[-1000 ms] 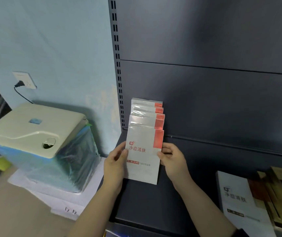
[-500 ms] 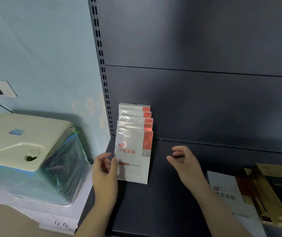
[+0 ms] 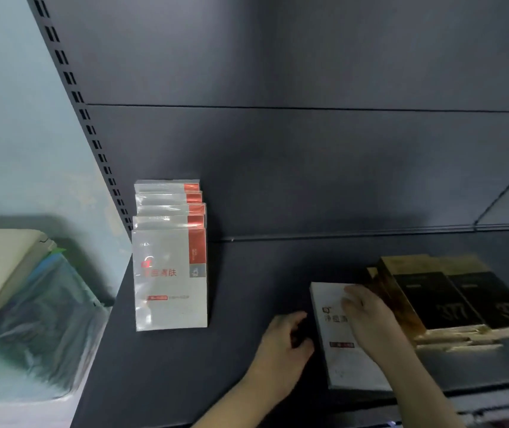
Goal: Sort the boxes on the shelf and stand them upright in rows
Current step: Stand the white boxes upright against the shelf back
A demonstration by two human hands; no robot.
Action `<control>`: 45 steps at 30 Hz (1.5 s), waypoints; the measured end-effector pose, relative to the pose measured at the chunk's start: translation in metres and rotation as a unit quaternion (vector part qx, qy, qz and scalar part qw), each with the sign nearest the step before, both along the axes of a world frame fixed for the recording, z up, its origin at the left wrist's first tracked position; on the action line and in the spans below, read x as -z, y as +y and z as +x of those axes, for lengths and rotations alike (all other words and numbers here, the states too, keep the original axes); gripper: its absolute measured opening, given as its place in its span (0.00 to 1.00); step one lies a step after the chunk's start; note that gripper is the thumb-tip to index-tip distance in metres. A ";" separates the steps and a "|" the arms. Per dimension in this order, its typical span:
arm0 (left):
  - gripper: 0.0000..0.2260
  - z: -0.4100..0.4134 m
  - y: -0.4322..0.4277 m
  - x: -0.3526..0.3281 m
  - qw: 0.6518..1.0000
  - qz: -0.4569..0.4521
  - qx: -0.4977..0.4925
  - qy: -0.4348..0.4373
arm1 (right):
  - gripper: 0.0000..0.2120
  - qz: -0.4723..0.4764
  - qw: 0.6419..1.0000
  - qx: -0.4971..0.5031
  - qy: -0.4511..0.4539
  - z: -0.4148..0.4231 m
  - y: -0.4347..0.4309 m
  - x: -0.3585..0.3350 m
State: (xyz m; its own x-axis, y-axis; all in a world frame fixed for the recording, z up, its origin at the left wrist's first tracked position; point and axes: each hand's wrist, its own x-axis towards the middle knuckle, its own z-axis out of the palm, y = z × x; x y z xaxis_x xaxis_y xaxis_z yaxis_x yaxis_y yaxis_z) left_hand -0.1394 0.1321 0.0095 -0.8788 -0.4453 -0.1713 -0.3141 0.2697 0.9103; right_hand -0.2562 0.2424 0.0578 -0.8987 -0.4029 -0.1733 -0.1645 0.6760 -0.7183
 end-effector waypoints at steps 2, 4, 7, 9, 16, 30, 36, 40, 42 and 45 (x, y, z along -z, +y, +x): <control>0.24 -0.010 0.014 -0.001 0.998 -0.018 0.040 -0.033 | 0.18 0.000 1.000 0.009 0.000 0.003 0.004 0.001; 0.26 -0.018 0.027 -0.004 0.996 -0.013 0.071 -0.052 | 0.18 -0.010 1.000 0.009 -0.019 0.004 0.005 0.004; 0.23 -0.024 0.039 -0.008 0.994 0.105 0.036 0.011 | 0.17 -0.039 0.998 0.019 -0.039 0.006 0.007 0.005; 0.23 -0.021 0.041 -0.013 0.971 0.231 0.004 0.056 | 0.16 -0.067 0.995 0.036 -0.056 0.007 0.007 0.005; 0.19 -0.010 0.034 -0.010 0.891 0.442 -0.090 0.056 | 0.10 -0.206 0.964 0.080 -0.149 0.010 0.001 -0.008; 0.16 0.096 -0.087 -0.026 0.919 0.259 -0.225 0.196 | 0.09 -0.230 0.939 -0.113 -0.227 0.061 -0.080 0.001; 0.15 0.130 -0.108 -0.012 0.905 0.029 -0.371 0.207 | 0.13 -0.193 0.955 -0.215 -0.061 0.095 -0.127 -0.007; 0.14 0.129 -0.121 0.001 0.887 0.003 -0.420 0.190 | 0.15 -0.215 0.958 -0.187 -0.033 0.105 -0.151 -0.002; 0.15 0.125 -0.127 0.005 0.884 0.011 -0.423 0.197 | 0.16 -0.229 0.959 -0.166 -0.028 0.105 -0.159 0.004; 0.19 0.120 -0.137 0.005 0.894 0.066 -0.394 0.203 | 0.25 -0.238 0.955 -0.162 -0.070 0.103 -0.167 0.016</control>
